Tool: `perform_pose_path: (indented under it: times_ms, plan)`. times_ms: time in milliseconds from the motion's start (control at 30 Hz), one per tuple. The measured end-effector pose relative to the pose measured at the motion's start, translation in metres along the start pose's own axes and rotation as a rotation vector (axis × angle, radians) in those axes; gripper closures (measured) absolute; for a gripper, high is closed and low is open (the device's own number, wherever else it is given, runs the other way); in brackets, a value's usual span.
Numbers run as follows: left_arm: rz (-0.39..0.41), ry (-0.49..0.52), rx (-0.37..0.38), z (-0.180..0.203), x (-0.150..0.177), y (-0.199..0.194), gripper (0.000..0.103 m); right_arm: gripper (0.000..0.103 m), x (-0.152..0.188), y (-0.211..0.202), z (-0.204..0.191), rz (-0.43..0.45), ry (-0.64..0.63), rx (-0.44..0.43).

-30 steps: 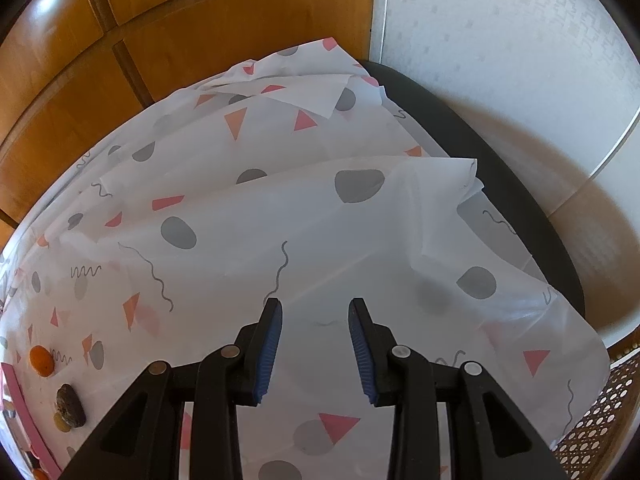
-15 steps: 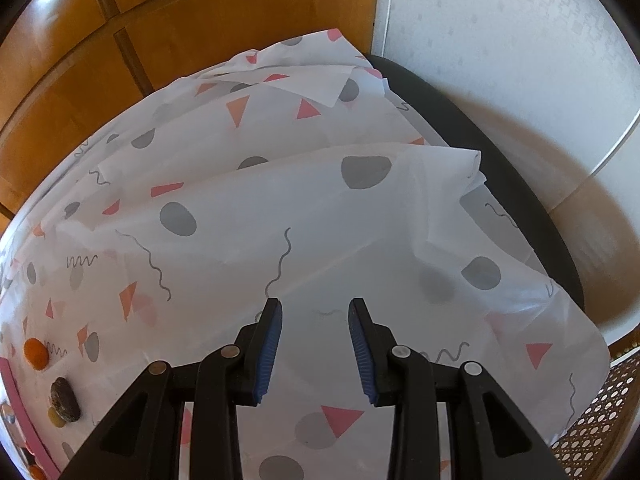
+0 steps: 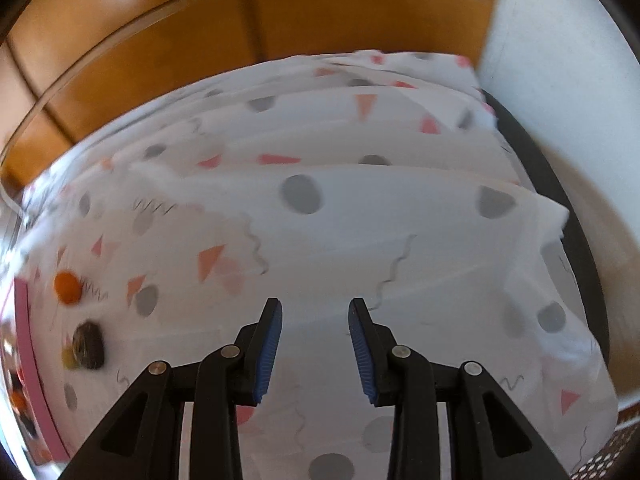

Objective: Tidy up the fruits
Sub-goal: 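Move the right tool over the cluster toward the yellow potato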

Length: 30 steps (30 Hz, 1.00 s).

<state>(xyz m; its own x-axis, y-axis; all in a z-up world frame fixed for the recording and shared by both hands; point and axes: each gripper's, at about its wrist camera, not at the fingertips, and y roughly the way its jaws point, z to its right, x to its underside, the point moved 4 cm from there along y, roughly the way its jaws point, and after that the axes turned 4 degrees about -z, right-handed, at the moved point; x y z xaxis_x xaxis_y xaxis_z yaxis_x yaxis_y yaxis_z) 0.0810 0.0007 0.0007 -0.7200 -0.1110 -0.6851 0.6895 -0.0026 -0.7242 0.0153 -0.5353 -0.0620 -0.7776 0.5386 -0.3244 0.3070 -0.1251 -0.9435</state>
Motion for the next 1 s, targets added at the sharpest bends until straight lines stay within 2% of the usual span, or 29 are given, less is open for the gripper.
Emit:
perform_pose_path:
  times_ms: [133, 267, 400, 500, 733, 867, 1000]
  plan:
    - [0.046, -0.017, -0.041, -0.023, -0.006, -0.006, 0.000, 0.068, 0.002, 0.005, -0.004, -0.019, -0.021, 0.020]
    - [0.050, -0.053, -0.055, -0.046, -0.006, -0.006, 0.000, 0.068, 0.004, 0.012, -0.010, -0.045, -0.040, 0.033]
    - [0.044, -0.063, -0.070, -0.058, -0.002, -0.006, 0.000, 0.068, 0.011, 0.007, -0.031, -0.045, -0.118, -0.028]
    - [0.038, -0.071, -0.076, -0.063, 0.002, -0.005, 0.000, 0.068, 0.020, -0.001, -0.065, -0.048, -0.218, -0.127]
    - [0.007, -0.103, -0.075, -0.072, 0.007, -0.002, 0.000, 0.070, 0.055, -0.022, -0.170, -0.022, -0.492, -0.262]
    - [0.001, -0.103, -0.076, -0.076, 0.010, -0.002, 0.000, 0.071, 0.071, -0.028, -0.219, 0.007, -0.621, -0.288]
    - [-0.002, -0.122, -0.087, -0.086, 0.011, -0.002, 0.000, 0.071, 0.081, -0.021, -0.258, 0.023, -0.736, -0.248]
